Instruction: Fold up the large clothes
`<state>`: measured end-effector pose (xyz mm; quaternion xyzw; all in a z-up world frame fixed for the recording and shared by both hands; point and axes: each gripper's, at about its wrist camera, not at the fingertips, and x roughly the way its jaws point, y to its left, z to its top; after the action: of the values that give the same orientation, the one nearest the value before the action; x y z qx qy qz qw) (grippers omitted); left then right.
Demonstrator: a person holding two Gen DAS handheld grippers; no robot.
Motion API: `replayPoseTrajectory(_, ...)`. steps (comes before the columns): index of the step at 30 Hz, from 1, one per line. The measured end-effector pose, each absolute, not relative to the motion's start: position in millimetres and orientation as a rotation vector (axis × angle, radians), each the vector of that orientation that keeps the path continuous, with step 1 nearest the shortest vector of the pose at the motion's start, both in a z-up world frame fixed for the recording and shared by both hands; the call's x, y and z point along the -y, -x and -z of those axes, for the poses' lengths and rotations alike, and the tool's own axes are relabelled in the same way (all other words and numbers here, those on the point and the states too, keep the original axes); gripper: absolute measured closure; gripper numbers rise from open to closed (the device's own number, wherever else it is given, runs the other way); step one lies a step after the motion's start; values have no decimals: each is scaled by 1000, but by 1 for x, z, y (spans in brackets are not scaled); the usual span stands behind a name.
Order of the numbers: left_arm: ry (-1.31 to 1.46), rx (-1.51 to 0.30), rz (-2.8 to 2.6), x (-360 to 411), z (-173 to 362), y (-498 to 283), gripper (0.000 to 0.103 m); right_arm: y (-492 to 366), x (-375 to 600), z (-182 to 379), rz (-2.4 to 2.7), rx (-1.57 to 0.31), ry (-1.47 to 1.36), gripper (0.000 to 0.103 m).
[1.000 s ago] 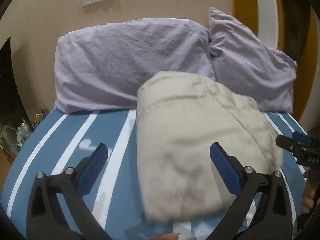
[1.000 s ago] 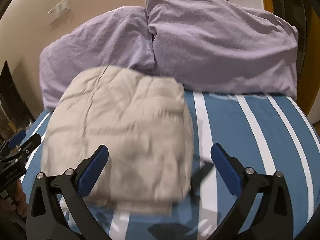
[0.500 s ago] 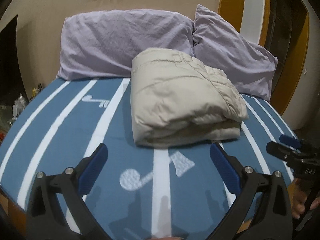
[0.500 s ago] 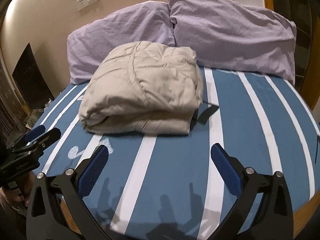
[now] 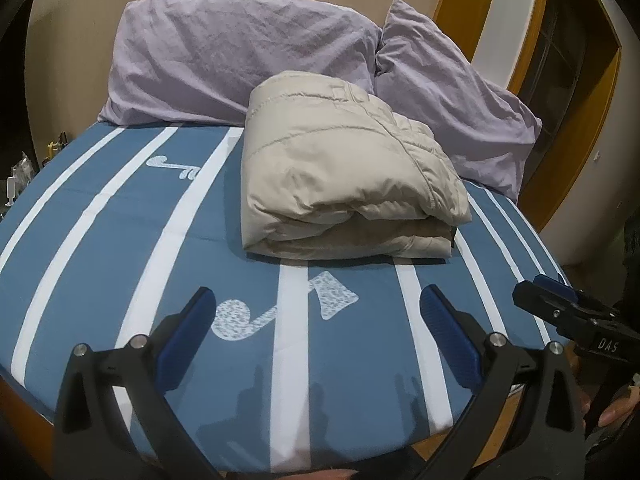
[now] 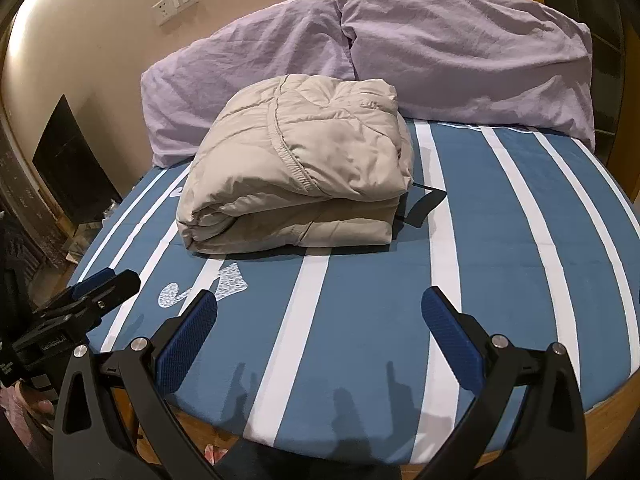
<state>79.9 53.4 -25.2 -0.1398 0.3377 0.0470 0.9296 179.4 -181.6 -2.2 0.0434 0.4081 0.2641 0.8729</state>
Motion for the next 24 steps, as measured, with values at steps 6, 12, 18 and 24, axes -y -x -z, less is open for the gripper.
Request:
replayPoseTrajectory(6, 288, -694, -90, -52, 25, -79, 2, -179, 181, 1, -555, -854, -93, 1)
replayPoseTrajectory(12, 281, -699, -97, -50, 25, -79, 2, -179, 180, 1, -560, -857, -96, 1)
replayPoseTrajectory(18, 287, -705, -91, -48, 26, -79, 2, -177, 178, 2, -569, -865, -104, 1)
replayPoseTrajectory(24, 289, -706, -85, -47, 26, -77, 2, -178, 179, 2, -569, -868, -111, 1)
